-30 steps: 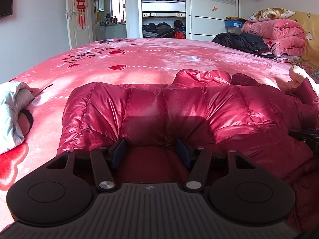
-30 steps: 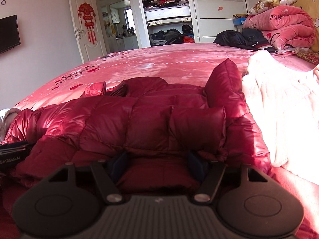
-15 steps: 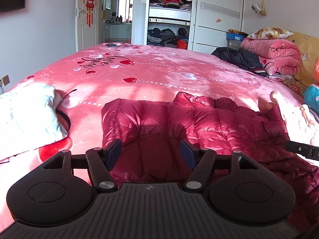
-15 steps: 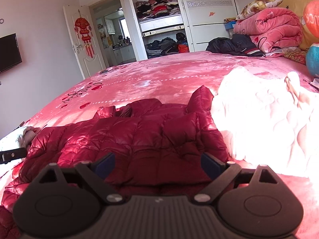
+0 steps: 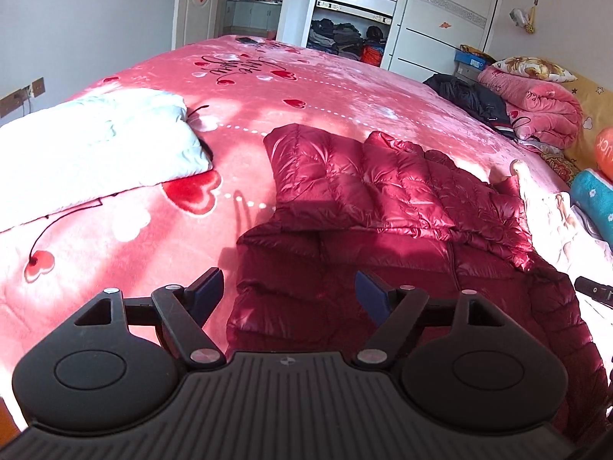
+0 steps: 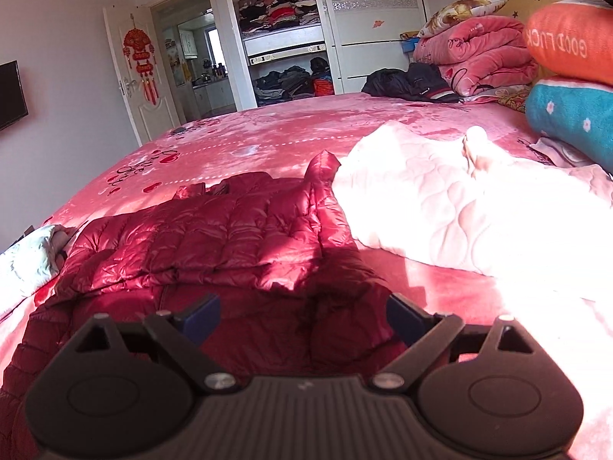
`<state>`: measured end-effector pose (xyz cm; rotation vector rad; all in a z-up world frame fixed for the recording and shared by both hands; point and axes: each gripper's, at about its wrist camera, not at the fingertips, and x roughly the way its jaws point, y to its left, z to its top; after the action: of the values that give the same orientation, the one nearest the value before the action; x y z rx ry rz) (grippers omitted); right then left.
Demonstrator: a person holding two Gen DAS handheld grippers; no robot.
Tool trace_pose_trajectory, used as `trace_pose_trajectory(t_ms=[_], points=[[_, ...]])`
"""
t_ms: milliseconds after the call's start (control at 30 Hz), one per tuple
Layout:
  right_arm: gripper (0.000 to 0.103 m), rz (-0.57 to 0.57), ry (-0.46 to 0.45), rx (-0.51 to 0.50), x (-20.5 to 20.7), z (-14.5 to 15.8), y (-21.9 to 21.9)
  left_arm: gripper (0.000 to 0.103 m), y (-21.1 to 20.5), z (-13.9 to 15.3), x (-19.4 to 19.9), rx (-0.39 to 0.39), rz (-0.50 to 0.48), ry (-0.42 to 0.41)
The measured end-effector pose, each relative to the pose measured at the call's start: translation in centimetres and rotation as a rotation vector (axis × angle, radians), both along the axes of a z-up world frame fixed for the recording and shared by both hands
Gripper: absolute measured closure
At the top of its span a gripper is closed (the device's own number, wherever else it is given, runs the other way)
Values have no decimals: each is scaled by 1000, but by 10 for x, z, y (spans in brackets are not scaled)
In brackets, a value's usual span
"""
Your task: Fold large clothes
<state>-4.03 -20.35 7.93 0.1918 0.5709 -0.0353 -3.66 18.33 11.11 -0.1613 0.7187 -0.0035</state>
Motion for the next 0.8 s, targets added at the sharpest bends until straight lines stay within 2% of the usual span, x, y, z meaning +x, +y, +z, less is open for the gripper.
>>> trace_pose_trajectory(t_ms=[333, 533, 700, 800], points=[[10, -75, 37, -4, -53, 4, -12, 8, 2, -5, -34, -23, 9, 82], [10, -117, 82, 100, -77, 5, -32, 8, 0, -14, -46, -20, -4, 129], [10, -92, 188, 161, -88, 2, -47, 8, 3, -20, -46, -55, -4, 179], [10, -99, 258, 178, -94, -4, -55, 8, 0, -23, -52, -43, -5, 190]])
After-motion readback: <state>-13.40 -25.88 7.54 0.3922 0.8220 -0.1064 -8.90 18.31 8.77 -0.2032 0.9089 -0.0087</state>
